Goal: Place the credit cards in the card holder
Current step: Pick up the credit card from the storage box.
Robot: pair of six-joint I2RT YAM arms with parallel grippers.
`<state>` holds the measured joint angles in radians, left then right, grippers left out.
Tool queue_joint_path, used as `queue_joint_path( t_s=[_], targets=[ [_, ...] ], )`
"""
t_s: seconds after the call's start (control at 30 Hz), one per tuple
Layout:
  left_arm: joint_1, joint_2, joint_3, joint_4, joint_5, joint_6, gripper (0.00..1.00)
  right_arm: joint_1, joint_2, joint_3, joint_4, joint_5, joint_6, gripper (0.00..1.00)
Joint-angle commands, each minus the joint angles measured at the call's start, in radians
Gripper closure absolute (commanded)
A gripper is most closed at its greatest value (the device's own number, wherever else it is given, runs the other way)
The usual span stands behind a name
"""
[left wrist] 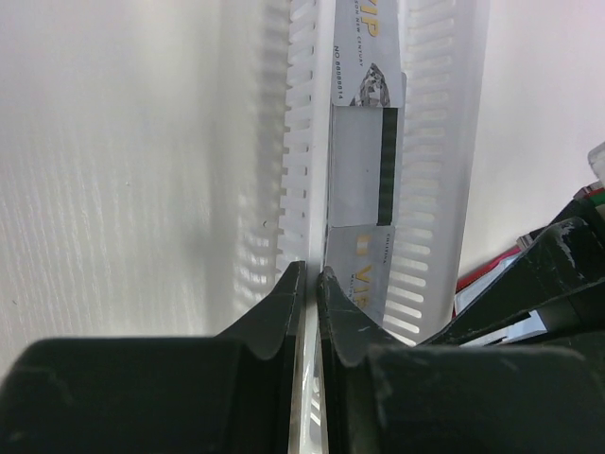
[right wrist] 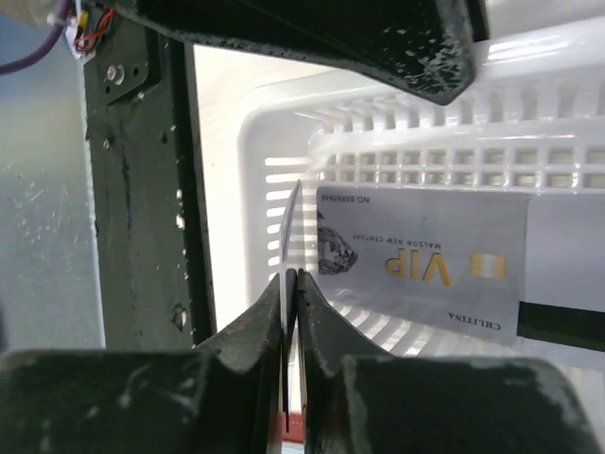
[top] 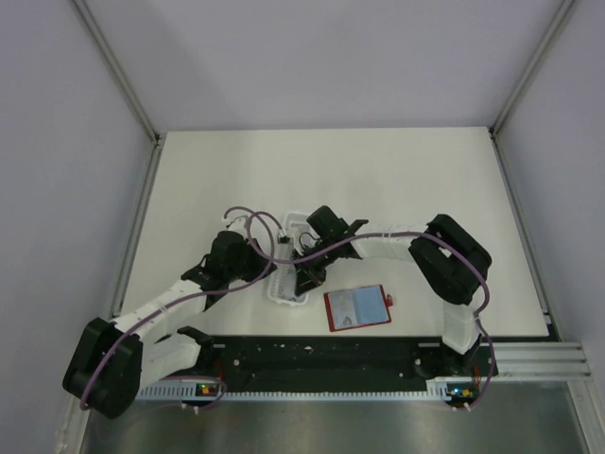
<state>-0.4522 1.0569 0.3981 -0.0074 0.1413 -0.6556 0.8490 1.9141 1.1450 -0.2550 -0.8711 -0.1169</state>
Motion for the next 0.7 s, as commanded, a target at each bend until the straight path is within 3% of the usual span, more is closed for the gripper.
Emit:
queue_joint_path(
  t_s=[0.0,0.2,0.4,0.6,0.63,0.67],
  targets=[
    [0.007,0.015,0.005,0.070,-0.026,0.004,1.00,0.012,-0.067,-0.048,0.147,0.053,0.141,0.99],
    [0.007,0.003,0.021,0.046,-0.008,0.019,0.98,0.005,-0.119,-0.102,0.345,0.285,0.344,1.00],
    [0.007,-0.081,0.062,0.012,0.009,0.042,0.67,-0.039,-0.133,-0.105,0.460,0.342,0.513,1.00],
    [0.006,-0.150,0.116,-0.069,0.017,0.073,0.56,-0.056,-0.144,-0.033,0.355,0.323,0.491,1.00],
    [0.007,-0.162,0.126,-0.077,0.018,0.079,0.48,-0.065,-0.159,-0.033,0.346,0.313,0.485,1.00],
    [0.007,-0.172,0.136,-0.085,0.018,0.085,0.46,-0.079,-0.170,-0.037,0.342,0.282,0.485,1.00]
  ],
)
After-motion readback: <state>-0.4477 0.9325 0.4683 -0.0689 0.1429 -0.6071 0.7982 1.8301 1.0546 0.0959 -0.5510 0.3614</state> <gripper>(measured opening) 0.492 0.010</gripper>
